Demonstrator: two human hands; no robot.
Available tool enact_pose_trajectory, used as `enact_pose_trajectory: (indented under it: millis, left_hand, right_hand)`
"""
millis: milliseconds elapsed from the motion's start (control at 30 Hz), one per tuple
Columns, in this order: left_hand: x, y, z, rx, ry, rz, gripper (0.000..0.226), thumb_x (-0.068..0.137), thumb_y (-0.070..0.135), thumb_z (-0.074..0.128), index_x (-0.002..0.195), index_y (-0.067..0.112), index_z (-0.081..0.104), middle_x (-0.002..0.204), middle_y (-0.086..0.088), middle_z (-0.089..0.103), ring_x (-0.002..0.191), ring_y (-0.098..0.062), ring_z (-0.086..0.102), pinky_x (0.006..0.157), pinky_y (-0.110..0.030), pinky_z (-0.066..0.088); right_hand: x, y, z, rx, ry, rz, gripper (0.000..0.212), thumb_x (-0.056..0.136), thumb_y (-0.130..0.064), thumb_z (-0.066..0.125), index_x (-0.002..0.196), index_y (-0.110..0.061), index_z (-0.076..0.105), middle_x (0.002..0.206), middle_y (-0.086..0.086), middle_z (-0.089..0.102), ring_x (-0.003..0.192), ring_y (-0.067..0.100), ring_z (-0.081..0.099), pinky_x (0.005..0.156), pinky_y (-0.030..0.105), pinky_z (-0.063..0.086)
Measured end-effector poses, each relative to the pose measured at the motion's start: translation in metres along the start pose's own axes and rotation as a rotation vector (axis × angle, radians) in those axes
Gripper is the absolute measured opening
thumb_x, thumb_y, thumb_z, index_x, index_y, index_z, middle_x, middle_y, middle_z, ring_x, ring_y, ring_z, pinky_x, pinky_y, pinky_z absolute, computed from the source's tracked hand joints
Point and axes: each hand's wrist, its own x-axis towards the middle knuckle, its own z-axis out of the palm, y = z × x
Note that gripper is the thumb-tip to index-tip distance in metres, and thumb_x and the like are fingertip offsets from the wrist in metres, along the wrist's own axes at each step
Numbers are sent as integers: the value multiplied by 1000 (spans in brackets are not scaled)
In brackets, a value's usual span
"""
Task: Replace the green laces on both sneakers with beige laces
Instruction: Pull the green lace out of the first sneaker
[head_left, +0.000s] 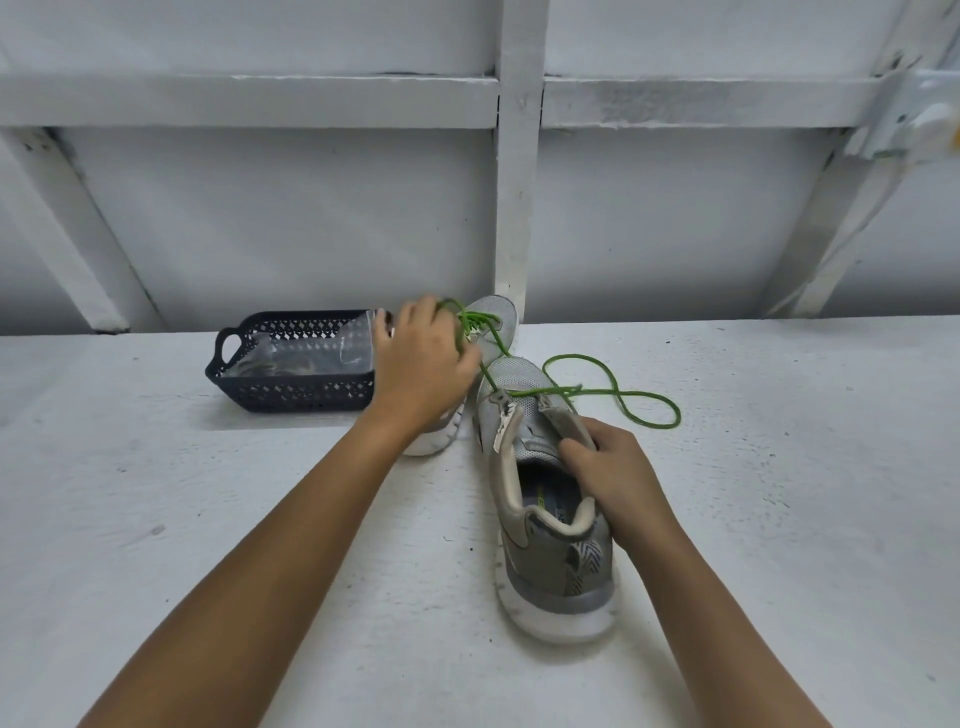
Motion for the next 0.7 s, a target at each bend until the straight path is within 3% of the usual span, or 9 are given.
enact_pose_trajectory:
  millis: [67, 133, 267, 367, 700]
  left_hand:
    - [2, -4, -3, -44, 151, -66, 30, 78, 28, 40, 85, 5, 58, 93, -12, 55, 89, -29, 52, 93, -48, 34]
    - [2, -3, -4, -9, 132, -48, 31, 79, 28, 40, 86, 5, 59, 95, -13, 55, 92, -30, 52, 92, -49, 35]
    - [-5, 6, 2, 148, -336, 141, 33, 94, 36, 45, 116, 17, 59, 137, -5, 41, 134, -23, 26, 108, -66, 4]
    - [-6, 12, 8, 245, -495, 260, 34, 95, 41, 44, 117, 21, 61, 141, 1, 37, 138, -20, 20, 105, -70, -4]
    - [-6, 16, 10, 320, -401, 200, 28, 96, 18, 41, 118, 9, 53, 135, -5, 42, 129, -23, 34, 109, -67, 2]
  right_hand:
    - [0, 0, 0, -4, -7, -2, 25, 84, -7, 49, 75, -29, 55, 62, -11, 51, 61, 7, 45, 56, 24, 34]
    - [0, 0, 0, -7, -9, 3, 23, 84, -8, 50, 78, -29, 56, 63, -10, 52, 62, 8, 46, 56, 25, 34]
    - [-1, -1, 0, -14, -6, 4, 30, 83, -8, 50, 66, -33, 53, 63, -7, 52, 64, 13, 46, 59, 27, 35]
    - [-1, -2, 0, -14, -7, 5, 32, 83, -8, 50, 62, -31, 54, 61, -4, 52, 62, 13, 45, 59, 27, 34]
    - [-2, -2, 0, 8, -15, 17, 24, 83, -9, 50, 79, -30, 62, 67, -5, 57, 67, 14, 50, 63, 28, 38]
